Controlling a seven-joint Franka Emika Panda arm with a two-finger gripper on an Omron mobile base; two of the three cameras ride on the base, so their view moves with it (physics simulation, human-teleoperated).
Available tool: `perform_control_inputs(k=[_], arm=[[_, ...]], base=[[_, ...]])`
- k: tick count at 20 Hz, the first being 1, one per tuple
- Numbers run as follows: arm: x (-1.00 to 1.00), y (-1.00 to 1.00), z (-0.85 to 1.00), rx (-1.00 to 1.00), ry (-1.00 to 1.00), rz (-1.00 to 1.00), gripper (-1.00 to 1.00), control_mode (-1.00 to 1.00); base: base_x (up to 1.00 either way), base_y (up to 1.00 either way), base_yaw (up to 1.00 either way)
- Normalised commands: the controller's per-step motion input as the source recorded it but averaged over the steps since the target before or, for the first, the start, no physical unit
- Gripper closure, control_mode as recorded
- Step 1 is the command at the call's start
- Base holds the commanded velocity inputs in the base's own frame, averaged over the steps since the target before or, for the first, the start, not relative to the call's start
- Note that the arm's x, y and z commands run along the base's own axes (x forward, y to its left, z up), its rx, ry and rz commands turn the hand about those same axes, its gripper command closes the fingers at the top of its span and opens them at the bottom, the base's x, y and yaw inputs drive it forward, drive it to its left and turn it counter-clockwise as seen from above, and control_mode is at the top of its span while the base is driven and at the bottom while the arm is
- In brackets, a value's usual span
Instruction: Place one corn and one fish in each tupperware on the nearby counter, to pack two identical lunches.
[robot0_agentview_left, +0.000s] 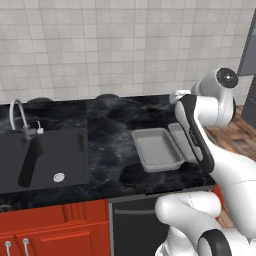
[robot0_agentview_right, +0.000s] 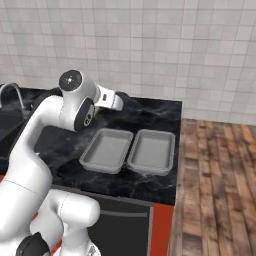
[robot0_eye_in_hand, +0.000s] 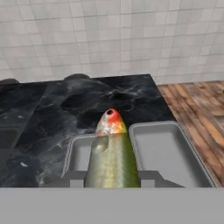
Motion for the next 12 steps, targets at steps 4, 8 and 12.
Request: perform_control_inputs(k=[4,8,12], arm=[[0.00,0.13,-0.45,0.00,0.13,0.00,1.00,-1.00],[0.00,0.49,-0.77,0.00,0.06,0.00,1.00,-1.00],[0.15,0.67,-0.91,0.00,0.09,0.00,1.00,-1.00]], base=[[0.00,0.00,0.00],[0.00,0.00,0.00],[0.00,0.00,0.00]])
